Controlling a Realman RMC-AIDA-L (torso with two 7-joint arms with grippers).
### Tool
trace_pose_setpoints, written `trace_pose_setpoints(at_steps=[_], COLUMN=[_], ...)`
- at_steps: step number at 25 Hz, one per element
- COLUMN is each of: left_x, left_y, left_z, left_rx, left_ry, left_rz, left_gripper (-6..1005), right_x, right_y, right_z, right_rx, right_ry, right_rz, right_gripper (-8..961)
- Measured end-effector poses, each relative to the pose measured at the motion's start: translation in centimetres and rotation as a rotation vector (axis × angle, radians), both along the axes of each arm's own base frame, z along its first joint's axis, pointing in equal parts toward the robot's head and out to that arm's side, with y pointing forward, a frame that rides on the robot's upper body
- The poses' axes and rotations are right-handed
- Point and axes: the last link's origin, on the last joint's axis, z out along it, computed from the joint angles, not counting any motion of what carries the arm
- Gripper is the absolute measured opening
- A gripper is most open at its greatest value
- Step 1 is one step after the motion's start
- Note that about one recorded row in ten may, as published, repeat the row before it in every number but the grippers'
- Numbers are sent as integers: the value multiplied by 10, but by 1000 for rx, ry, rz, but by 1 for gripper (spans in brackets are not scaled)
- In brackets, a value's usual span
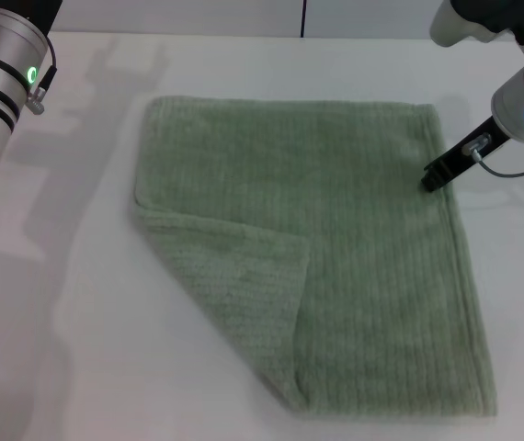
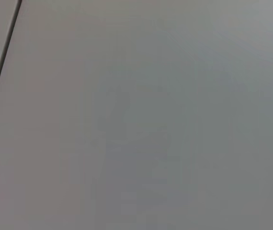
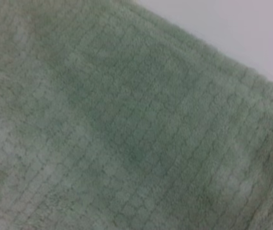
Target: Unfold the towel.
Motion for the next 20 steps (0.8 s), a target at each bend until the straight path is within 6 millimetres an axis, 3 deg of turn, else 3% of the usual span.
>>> trace_pose_setpoints(at_steps=[18,20], left_x=[1,7], left_y=[0,8], left_z=[-1,-13], left_rx=[-8,-129], left_ry=[1,0], left_rz=[-4,2], left_gripper=[736,734], right_x=[3,3], right_y=[0,0], right_z=[0,0], right_rx=[-2,-2], right_ry=[-11,-12], right_rz=[-7,-7], right_gripper=[1,1])
